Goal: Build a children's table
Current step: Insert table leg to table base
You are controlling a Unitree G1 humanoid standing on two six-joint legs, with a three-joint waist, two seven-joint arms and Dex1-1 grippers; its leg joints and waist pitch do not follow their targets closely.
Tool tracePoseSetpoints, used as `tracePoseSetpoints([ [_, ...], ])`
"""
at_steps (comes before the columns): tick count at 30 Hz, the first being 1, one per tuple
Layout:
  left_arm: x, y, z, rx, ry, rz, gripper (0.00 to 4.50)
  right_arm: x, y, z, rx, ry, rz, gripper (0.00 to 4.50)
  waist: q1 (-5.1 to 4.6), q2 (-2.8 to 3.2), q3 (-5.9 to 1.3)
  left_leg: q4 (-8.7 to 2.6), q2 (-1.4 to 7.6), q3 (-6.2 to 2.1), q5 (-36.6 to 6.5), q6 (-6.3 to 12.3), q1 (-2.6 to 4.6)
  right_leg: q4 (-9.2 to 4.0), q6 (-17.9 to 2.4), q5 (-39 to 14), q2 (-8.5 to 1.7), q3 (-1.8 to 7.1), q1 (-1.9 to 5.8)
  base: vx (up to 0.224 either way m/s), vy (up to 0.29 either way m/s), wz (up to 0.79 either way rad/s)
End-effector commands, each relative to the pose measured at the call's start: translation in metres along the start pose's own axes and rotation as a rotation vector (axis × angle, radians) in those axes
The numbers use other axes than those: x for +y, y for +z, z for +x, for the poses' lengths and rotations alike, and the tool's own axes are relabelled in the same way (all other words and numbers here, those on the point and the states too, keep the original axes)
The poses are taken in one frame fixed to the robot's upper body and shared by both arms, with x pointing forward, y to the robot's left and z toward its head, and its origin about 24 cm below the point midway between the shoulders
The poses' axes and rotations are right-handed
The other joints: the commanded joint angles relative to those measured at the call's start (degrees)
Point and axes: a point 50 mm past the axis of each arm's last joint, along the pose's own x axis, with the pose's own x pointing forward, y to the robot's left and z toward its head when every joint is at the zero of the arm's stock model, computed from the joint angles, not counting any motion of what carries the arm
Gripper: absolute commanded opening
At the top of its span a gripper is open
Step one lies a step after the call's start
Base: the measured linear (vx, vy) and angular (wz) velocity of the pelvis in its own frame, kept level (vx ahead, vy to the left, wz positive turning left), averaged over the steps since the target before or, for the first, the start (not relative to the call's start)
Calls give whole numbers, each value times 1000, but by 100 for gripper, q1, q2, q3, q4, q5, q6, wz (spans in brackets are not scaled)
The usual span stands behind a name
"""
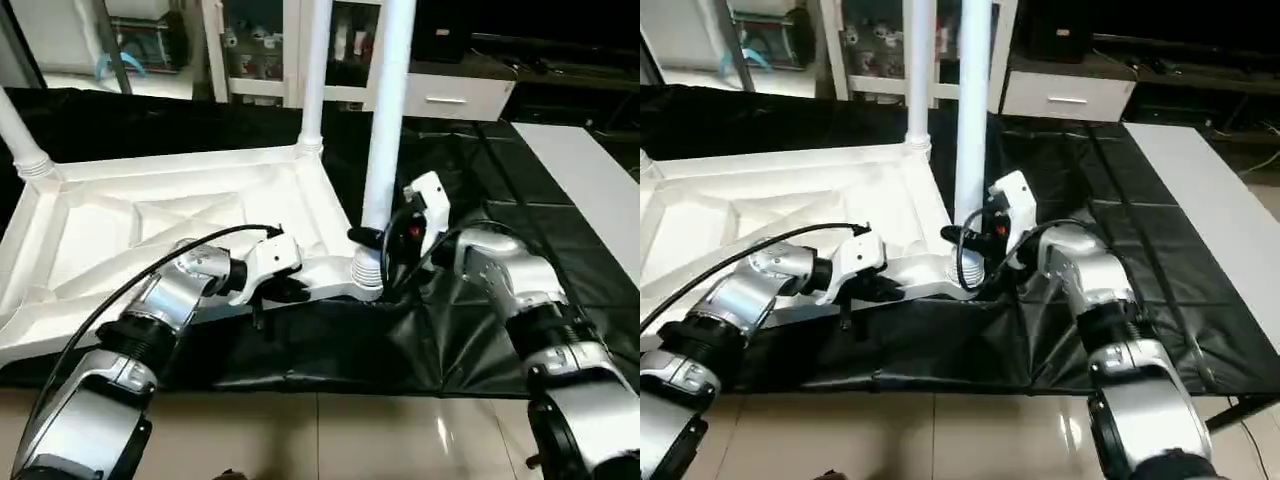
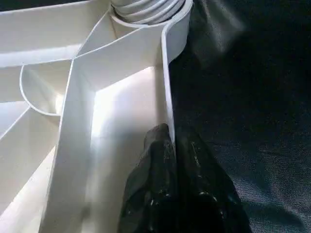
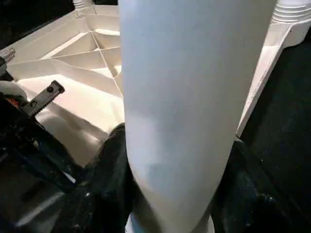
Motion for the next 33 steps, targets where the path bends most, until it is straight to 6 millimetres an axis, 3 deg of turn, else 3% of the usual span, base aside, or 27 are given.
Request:
tracePoseSetpoints([
  [1,-20,-30,11,153,-116,-45,0,-6,-10,-4,20,-30,74,186,-12,59,-335,-438,162,-31,-1369,-120,86,-427,-1502,-563,-315,248,209,0,0,0],
  [11,-21,-32,10,139,-98,-60,0,-10,-31,-17,-70,-60,162,185,2,91,-347,-448,161,-27,-1320,-77,98,-435,-1505,-456,-313,245,222,0,0,0],
  [12,-21,-31,10,137,-93,-60,0,-10,-33,-19,-92,-78,170,185,-2,78,-339,-450,159,-22,-1342,-63,94,-446,-1506,-495,-311,248,218,0,0,0],
  [13,-20,-31,11,136,-89,-59,0,-10,-36,-20,-120,-91,182,185,5,113,-338,-454,157,-24,-1370,-69,98,-455,-1484,-559,-315,251,216,0,0,0],
  [18,-18,-28,12,130,-69,-53,0,-7,-48,-25,-198,-168,173,185,-5,139,-330,-491,160,-38,-1557,-107,108,-494,-1397,-773,-312,250,202,0,0,0],
  [22,-15,-26,13,128,-53,-47,0,-2,-58,-27,-244,-218,159,185,8,153,-306,-519,162,-45,-1925,-156,145,-583,-1212,-1412,-331,267,157,0,0,0],
  [25,-13,-25,13,127,-42,-45,0,3,-66,-30,-269,-256,155,185,-5,156,-295,-546,163,-62,-2033,-169,134,-612,-1102,-1667,-329,267,151,0,0,0],
  [33,-11,-25,13,130,-25,-44,0,11,-75,-35,-281,-339,40,185,3,161,-289,-586,173,-74,-2132,-182,131,-643,-1000,-1773,-333,269,129,0,0,0],
])
